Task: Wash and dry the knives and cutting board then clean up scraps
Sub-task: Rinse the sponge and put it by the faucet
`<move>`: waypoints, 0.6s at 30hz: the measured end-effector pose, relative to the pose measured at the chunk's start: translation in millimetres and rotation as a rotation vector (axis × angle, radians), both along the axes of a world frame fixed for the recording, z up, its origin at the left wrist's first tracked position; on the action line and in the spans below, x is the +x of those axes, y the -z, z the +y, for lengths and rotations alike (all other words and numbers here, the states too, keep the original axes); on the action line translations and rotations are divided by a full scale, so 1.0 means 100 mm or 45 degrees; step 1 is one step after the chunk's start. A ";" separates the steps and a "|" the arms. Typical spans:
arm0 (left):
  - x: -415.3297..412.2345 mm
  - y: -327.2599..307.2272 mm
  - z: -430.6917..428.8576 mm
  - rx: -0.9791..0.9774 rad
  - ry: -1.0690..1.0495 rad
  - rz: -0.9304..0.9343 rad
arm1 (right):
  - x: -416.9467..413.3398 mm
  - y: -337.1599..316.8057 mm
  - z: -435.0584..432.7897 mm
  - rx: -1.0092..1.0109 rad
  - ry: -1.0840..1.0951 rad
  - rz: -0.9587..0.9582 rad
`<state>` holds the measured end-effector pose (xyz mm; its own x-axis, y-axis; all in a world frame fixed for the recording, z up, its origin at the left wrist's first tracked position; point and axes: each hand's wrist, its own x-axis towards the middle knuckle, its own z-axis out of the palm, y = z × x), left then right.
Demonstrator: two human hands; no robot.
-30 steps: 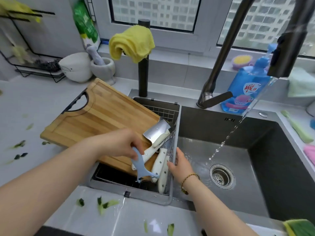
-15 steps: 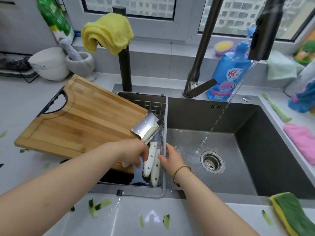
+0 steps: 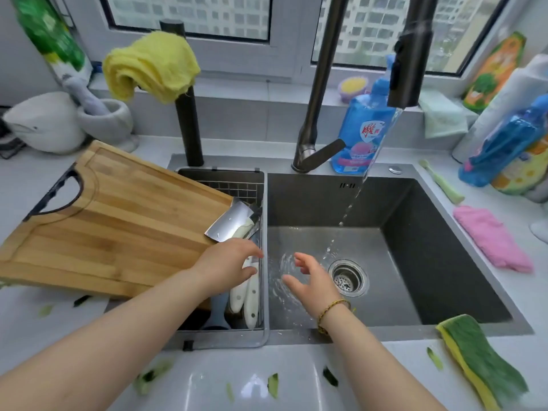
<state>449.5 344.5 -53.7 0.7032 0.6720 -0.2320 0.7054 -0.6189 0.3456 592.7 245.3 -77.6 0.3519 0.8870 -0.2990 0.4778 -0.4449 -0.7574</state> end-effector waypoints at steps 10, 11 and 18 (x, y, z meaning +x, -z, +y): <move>0.69 0.32 -0.14 0.234 -0.037 0.052 | 0.94 -0.26 -1.01 -0.216 0.368 -0.910; 0.71 0.36 -0.14 0.219 -0.074 0.089 | 1.02 -0.27 -1.12 -0.328 0.383 -0.939; 0.74 0.41 -0.13 0.198 -0.090 0.143 | 1.29 -0.33 -1.39 -0.637 0.325 -0.787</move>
<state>523.9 331.8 -94.3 0.6283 0.7529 -0.1958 0.7779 -0.6060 0.1660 721.5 105.9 -44.8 0.7542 0.5715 -0.3232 0.5813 -0.8101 -0.0761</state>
